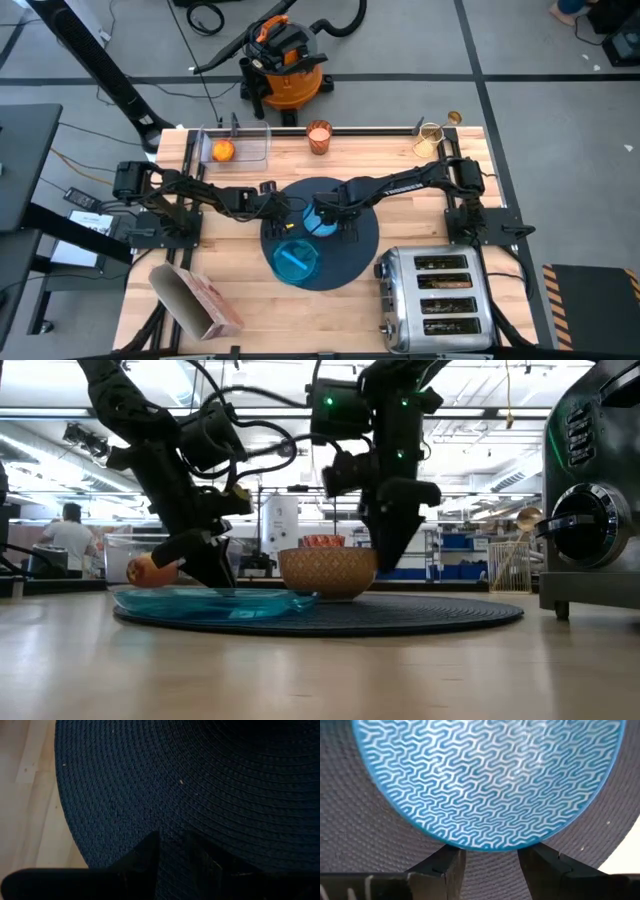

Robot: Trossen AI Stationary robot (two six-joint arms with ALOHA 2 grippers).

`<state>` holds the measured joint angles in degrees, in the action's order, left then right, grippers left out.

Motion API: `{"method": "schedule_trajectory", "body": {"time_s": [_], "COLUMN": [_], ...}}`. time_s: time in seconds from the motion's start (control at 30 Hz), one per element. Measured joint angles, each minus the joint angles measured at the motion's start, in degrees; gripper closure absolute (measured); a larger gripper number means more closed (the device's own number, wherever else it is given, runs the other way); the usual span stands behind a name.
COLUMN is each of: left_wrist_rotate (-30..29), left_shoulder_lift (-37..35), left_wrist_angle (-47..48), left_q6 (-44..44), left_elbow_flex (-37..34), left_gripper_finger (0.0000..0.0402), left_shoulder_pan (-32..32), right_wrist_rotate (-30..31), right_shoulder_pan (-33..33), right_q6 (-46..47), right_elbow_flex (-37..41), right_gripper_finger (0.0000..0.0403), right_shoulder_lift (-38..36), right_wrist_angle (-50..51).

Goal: Arrange a breakfast setting
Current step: Pour the cereal from the box into the bowl

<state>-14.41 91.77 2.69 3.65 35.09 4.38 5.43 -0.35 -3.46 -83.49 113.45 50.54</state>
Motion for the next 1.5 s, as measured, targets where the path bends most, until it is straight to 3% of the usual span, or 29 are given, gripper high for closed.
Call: {"method": "schedule_trajectory", "body": {"time_s": [0.3,0.57,0.77,0.87,1.23,1.5], "left_wrist_rotate": [-0.02,-0.07,-0.12,-0.41,-0.49,-0.71], "left_shoulder_lift": [0.02,0.07,0.07,0.07,0.09,0.11], "left_wrist_angle": [0.07,0.10,0.08,0.10,-0.19,-0.72], "left_q6": [-0.41,-1.55,-1.98,-2.69,-3.05,-3.51], "left_elbow_flex": [-0.02,-0.04,-0.07,-0.07,-0.11,-0.11], "left_gripper_finger": [0.0296,0.0296,0.0296,0.0296,0.0296,0.0296], "left_shoulder_pan": [0.04,0.04,0.04,0.04,0.04,0.07], "right_wrist_rotate": [-5.21,0.73,-3.08,-2.87,-2.66,-7.91], "right_shoulder_pan": [0.62,-0.71,-1.91,-1.44,1.44,1.33], "right_q6": [-0.84,-2.25,0.20,-4.14,-11.05,-13.72], "right_elbow_flex": [-0.32,-2.20,-2.90,-2.90,-2.75,-2.77], "right_gripper_finger": [0.0221,0.0221,0.0222,0.0222,0.0222,0.0221], "right_shoulder_lift": [-0.31,-4.60,-9.70,-8.12,-0.36,1.17], "right_wrist_angle": [-0.11,8.06,-6.02,-10.44,-12.00,-11.74]}}
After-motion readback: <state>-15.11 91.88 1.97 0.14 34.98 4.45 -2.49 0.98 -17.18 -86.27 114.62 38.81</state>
